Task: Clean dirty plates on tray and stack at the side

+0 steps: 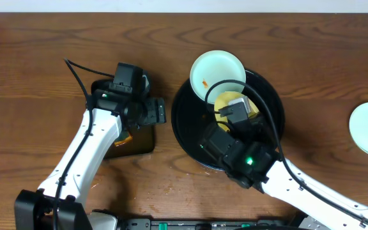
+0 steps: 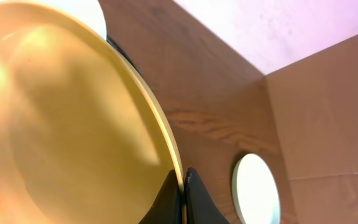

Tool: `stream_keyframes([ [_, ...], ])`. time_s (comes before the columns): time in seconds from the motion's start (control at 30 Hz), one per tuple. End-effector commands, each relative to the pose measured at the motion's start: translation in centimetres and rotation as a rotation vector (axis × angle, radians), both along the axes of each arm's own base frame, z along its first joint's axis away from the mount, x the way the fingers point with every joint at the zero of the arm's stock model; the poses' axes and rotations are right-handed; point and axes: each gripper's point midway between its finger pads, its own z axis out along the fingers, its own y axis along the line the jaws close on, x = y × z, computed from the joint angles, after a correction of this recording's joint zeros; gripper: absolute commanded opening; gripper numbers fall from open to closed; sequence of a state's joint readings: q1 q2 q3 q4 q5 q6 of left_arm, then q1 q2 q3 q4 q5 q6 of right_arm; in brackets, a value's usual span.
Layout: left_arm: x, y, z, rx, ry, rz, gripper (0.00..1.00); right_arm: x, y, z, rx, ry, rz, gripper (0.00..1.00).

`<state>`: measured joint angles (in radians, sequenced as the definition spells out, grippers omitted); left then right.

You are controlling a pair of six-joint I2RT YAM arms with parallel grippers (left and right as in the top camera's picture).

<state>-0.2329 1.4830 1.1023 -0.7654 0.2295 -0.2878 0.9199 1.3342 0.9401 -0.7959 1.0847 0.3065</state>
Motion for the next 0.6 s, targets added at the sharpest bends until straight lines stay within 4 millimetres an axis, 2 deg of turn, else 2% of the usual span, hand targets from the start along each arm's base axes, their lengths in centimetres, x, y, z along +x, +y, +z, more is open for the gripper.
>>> stream_keyframes([
  [0.0, 0.4, 0.1, 0.4, 0.009, -0.015, 0.0, 0.88, -0.2, 0.2, 2.3, -0.044, -0.101, -0.002, 0.01],
  [0.13, 0.4, 0.1, 0.4, 0.009, -0.015, 0.0, 0.88, -0.4, 1.0, 2.4, -0.058, -0.095, 0.031, 0.01],
  [0.57, 0.4, 0.1, 0.4, 0.009, -0.015, 0.0, 0.88, -0.3, 1.3, 2.9, -0.058, -0.098, 0.04, 0.01],
])
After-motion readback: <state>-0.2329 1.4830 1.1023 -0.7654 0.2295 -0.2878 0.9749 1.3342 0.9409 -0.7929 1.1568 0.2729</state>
